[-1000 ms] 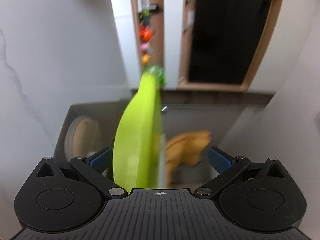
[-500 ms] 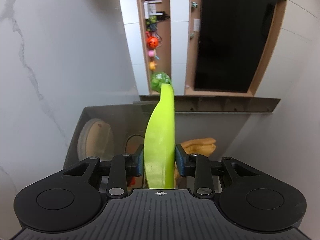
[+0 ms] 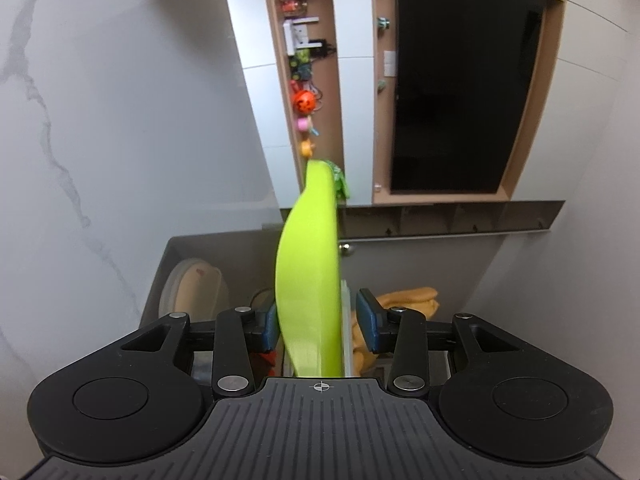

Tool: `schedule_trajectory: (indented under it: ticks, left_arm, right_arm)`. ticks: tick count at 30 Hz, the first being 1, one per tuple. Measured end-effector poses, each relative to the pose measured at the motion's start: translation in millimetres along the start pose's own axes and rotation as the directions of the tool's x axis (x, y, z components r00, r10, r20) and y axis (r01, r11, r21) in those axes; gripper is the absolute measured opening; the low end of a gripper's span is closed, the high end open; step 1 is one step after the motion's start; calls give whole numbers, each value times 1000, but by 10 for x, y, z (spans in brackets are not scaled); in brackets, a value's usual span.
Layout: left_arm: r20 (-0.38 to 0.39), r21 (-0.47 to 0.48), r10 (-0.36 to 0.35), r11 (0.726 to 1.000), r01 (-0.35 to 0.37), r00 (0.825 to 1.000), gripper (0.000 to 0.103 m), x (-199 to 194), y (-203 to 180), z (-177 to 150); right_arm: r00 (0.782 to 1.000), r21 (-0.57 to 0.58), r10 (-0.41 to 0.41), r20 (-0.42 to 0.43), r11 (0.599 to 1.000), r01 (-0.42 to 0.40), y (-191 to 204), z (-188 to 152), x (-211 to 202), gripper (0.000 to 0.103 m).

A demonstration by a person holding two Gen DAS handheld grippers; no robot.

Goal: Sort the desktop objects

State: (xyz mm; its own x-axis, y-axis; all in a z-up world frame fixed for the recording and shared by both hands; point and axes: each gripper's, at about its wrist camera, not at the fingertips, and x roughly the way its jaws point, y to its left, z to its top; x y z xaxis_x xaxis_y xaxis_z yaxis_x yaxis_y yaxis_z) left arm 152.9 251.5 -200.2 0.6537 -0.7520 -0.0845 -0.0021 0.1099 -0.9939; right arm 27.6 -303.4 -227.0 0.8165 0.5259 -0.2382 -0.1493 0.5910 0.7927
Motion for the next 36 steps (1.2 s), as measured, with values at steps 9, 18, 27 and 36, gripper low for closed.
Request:
schedule_trajectory:
  ticks: [9, 18, 27, 36]
  left_arm:
    - [27, -42, -2, 999, 3, 1000, 68, 52, 140, 35]
    - [-17, -26, -17, 1000, 17, 1000, 61, 143, 113, 15]
    - [-53, 20, 63, 998, -62, 997, 42, 330, -60, 205]
    - [-14, 28, 87, 996, -87, 996, 41, 279, -18, 186]
  right_arm:
    - [999, 79, -29, 34, 997, 26, -222, 1, -297, 89]
    - [997, 193, 59, -54, 980, -48, -536, 359, -55, 43]
    - [987, 195, 57, -148, 980, -27, -462, 504, 135, 39]
    - [991, 134, 59, -119, 990, -43, -323, 530, 217, 39]
